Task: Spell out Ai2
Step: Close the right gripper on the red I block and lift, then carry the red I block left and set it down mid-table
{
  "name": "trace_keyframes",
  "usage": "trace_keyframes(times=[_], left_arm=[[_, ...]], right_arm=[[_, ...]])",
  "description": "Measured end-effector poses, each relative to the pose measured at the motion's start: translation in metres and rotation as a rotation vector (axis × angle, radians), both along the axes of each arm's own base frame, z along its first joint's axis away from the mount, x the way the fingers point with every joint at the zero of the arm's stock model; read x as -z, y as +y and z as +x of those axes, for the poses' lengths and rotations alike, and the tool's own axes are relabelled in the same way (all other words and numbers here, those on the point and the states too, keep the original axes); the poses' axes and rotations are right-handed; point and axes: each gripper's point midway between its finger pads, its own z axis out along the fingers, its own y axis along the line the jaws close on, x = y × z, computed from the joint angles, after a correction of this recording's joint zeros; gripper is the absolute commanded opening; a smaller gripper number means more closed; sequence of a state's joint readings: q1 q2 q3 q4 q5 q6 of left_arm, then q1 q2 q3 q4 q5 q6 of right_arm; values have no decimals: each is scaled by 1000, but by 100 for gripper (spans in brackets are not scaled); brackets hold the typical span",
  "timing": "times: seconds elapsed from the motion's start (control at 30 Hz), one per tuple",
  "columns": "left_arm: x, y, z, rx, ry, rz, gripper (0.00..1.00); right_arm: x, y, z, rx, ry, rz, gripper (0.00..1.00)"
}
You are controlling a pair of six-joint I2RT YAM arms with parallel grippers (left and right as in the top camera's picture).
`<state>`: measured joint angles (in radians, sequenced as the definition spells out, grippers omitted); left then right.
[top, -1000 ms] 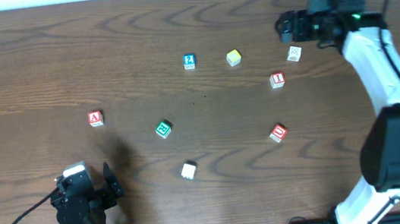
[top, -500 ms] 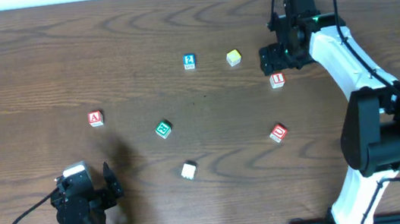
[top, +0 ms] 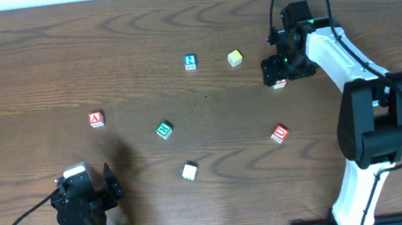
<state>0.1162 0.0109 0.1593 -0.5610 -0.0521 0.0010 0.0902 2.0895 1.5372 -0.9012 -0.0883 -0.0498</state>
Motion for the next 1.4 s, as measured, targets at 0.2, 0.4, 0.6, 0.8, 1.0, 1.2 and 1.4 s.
trace_keyframes(times=[0.2,0.4,0.6,0.8,1.0,1.2,1.4], left_arm=[[0,0,0,0,0,0,95],[0,0,0,0,0,0,95],[0,0,0,0,0,0,95],[0,0,0,0,0,0,95],[0,0,0,0,0,0,96],[0,0,0,0,0,0,95],[0,0,0,0,0,0,95]], right_arm=[[18,-3,-2,-1,35,-18,79],[19,-7,0,-6,27,-42,53],[19,-8,4,-3,11,-50,33],[19,-9,4,-4,10,-55,33],[19,-9,4,-2,10,-57,30],[13,4,8,6,0,-47,23],[-37,78,44,-68,-154,25,21]])
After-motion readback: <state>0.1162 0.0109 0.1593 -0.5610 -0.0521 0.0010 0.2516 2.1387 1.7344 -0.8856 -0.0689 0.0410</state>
